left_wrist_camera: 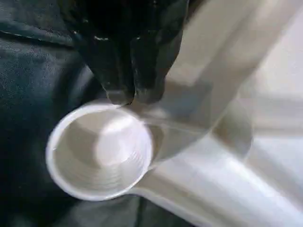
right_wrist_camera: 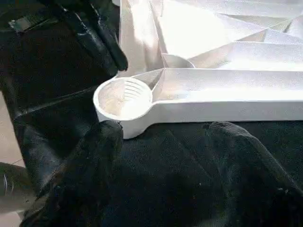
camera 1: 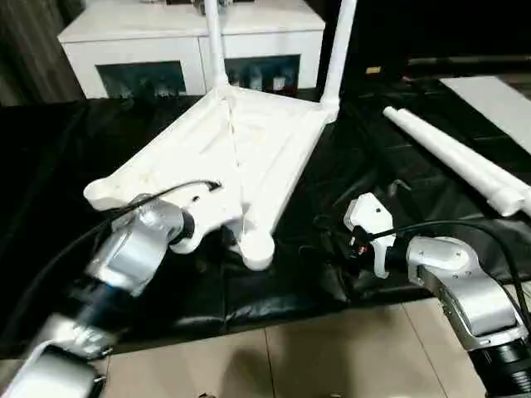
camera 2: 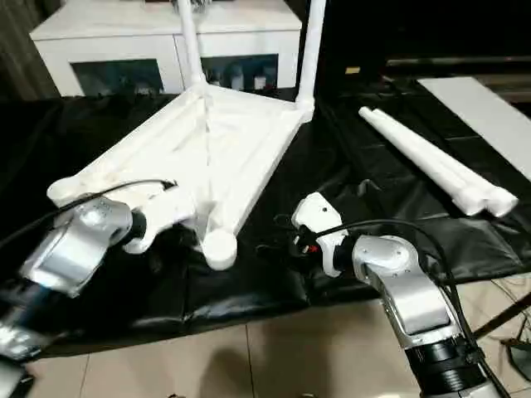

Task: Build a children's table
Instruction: Rotate table base

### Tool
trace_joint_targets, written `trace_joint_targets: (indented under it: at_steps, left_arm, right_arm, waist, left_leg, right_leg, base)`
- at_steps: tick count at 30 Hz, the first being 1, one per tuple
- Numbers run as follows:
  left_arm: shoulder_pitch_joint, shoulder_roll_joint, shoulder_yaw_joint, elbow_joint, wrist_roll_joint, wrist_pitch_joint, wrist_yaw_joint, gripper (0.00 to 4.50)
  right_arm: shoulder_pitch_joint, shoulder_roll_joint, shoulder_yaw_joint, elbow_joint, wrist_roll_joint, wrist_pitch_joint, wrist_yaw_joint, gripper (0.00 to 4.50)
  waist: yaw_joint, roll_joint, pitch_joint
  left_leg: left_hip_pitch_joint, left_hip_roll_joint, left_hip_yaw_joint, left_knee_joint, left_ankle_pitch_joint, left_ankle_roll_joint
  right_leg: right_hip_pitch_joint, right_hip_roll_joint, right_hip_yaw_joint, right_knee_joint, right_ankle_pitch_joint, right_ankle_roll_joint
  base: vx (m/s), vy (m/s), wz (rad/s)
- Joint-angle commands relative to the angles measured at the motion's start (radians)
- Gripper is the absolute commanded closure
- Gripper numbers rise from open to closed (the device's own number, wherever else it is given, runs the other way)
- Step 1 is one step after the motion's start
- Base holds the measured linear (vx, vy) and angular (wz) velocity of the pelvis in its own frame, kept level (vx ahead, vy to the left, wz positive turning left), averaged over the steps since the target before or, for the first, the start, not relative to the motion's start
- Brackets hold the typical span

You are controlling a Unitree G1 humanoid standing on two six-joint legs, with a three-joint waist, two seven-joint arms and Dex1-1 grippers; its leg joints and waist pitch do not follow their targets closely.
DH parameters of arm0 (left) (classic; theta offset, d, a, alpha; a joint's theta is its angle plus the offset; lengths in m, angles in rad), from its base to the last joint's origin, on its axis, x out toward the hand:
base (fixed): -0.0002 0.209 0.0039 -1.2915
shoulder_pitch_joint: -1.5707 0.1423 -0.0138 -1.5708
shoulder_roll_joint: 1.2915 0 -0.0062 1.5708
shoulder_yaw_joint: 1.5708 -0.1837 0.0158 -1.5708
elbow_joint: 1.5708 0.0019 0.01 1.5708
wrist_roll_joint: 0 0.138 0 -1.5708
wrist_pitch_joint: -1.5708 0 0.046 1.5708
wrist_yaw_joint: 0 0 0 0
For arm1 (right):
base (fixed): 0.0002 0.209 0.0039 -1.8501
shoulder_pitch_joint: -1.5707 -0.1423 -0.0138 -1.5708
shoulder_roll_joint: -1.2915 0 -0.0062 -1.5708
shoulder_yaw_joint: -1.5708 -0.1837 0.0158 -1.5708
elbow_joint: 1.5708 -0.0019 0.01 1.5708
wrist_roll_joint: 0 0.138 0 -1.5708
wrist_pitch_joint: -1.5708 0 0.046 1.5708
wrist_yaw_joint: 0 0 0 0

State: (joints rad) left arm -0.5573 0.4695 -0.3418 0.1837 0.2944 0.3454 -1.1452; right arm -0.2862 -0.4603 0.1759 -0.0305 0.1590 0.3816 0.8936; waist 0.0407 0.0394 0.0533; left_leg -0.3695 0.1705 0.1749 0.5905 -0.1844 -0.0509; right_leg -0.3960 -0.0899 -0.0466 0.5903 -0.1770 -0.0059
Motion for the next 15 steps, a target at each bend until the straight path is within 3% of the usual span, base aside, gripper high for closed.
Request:
trace_joint_targets:
  at_steps: [1,3,4,5,7,11,15]
  left_arm:
    - [-0.011,0.001,-0.004,0.001,-0.043,-0.036,-0.035,3.97]
    - [-0.041,0.016,-0.013,0.01,-0.04,-0.057,-0.044,3.89]
    - [-0.049,0.022,-0.017,0.013,-0.038,-0.058,-0.049,3.85]
    - [-0.065,0.042,-0.032,0.023,-0.037,-0.087,-0.066,3.75]
    - [-0.088,0.061,-0.041,0.052,-0.039,-0.14,-0.095,3.52]
    - [-0.147,0.096,-0.061,0.142,-0.015,-0.241,-0.136,3.27]
    - [-0.218,0.131,-0.109,0.259,0.033,-0.375,-0.135,2.92]
  right_arm:
    - [-0.012,-0.01,0.004,-0.005,0.002,-0.008,0.009,1.27]
    - [-0.012,-0.014,0.005,-0.004,0.001,-0.01,0.011,1.27]
    - [-0.011,-0.015,0.005,-0.004,0.001,-0.011,0.011,1.27]
    - [-0.012,-0.015,0.005,-0.004,0.001,-0.011,0.012,1.27]
    - [-0.013,-0.016,0.005,-0.005,0.002,-0.011,0.012,1.27]
    - [-0.01,-0.019,0.005,-0.009,0.005,-0.012,0.015,1.27]
    - [-0.013,-0.02,0.006,-0.006,0.006,-0.014,0.018,1.27]
  waist:
    - [0.007,-0.011,-0.071]
    - [0.012,-0.011,-0.072]
    - [0.018,-0.009,-0.076]
    - [0.021,-0.005,-0.079]
    - [0.022,-0.008,-0.08]
    - [0.023,-0.005,-0.075]
    - [0.022,-0.004,-0.069]
  left_leg:
    - [0.014,0.051,-0.013,-0.072,-0.208,0.07]
    - [0.009,0.049,-0.009,-0.064,-0.144,0.095]
    - [0.004,0.049,-0.01,-0.062,-0.106,0.109]
    - [0.008,0.05,-0.009,-0.059,-0.09,0.114]
    - [-0.001,0.048,-0.011,-0.055,-0.041,0.13]
    - [0.003,0.049,-0.009,-0.059,-0.105,0.109]
    - [0.006,0.05,-0.011,-0.065,-0.195,0.055]
  right_leg:
    - [0.034,-0.051,0.04,-0.06,-0.131,-0.233]
    - [0.036,-0.05,0.04,-0.048,-0.049,-0.261]
    - [0.041,-0.05,0.037,-0.042,-0.016,-0.264]
    - [0.039,-0.049,0.037,-0.038,0.008,-0.269]
    - [0.043,-0.048,0.033,-0.028,0.073,-0.276]
    - [0.041,-0.048,0.032,-0.037,-0.021,-0.267]
    - [0.039,-0.05,0.035,-0.046,-0.134,-0.241]
  base:
    - [0.0,0.0,0.0]
    - [0.051,-0.019,0.09]
    - [0.051,-0.018,0.05]
    - [0.0,0.0,0.0]
    - [0.0,0.0,0.0]
    - [0.0,0.0,0.0]
    - [0.0,0.0,0.0]
